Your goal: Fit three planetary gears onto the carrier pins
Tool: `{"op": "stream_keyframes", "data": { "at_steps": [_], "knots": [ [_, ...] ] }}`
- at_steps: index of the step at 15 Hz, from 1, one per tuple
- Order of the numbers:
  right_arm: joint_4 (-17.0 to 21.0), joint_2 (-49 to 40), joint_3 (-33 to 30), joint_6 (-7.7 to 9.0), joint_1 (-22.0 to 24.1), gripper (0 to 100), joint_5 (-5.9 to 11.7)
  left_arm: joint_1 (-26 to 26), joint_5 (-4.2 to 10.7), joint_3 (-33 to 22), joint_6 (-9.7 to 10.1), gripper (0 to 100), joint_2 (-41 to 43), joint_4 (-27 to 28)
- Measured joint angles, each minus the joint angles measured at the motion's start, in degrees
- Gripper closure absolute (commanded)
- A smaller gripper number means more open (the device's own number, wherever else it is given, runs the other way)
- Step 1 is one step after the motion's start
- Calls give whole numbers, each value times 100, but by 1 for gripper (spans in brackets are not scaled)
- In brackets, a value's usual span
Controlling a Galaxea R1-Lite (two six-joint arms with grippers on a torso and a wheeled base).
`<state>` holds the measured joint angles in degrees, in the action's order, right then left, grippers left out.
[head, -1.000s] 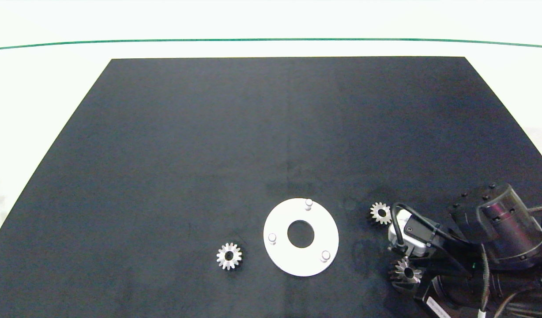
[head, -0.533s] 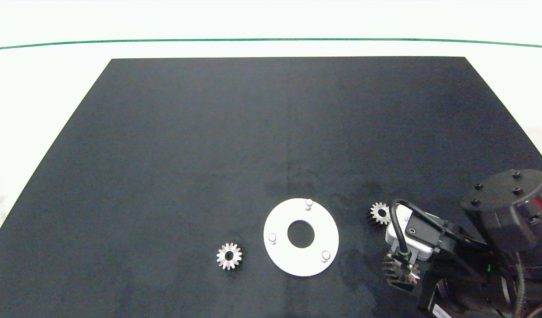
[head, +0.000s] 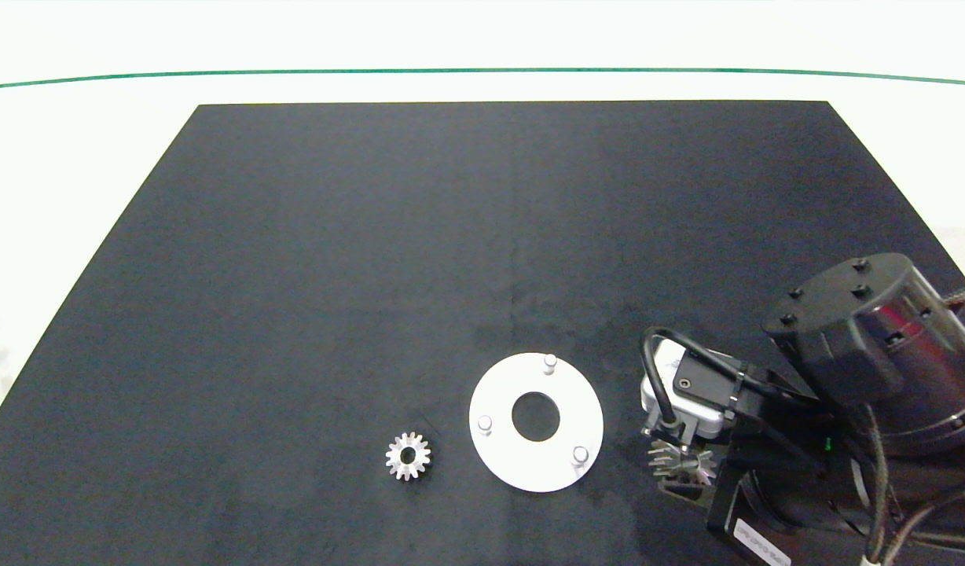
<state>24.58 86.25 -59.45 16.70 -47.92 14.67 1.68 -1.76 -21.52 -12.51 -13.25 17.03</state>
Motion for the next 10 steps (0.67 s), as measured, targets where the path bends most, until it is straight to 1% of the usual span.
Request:
{"op": "stream_keyframes", "data": {
  "at_steps": [3, 7, 10],
  "knots": [
    [44, 302, -300, 9, -78, 84, 27, 2, 0, -44, 0, 0, -13, -9],
    [529, 568, -752, 9, -325, 84, 104, -1, 7, -74, 2, 0, -37, -6],
    [566, 724, -989, 7, -378, 84, 115, -1, 9, -74, 2, 0, -55, -9]
  ]
}}
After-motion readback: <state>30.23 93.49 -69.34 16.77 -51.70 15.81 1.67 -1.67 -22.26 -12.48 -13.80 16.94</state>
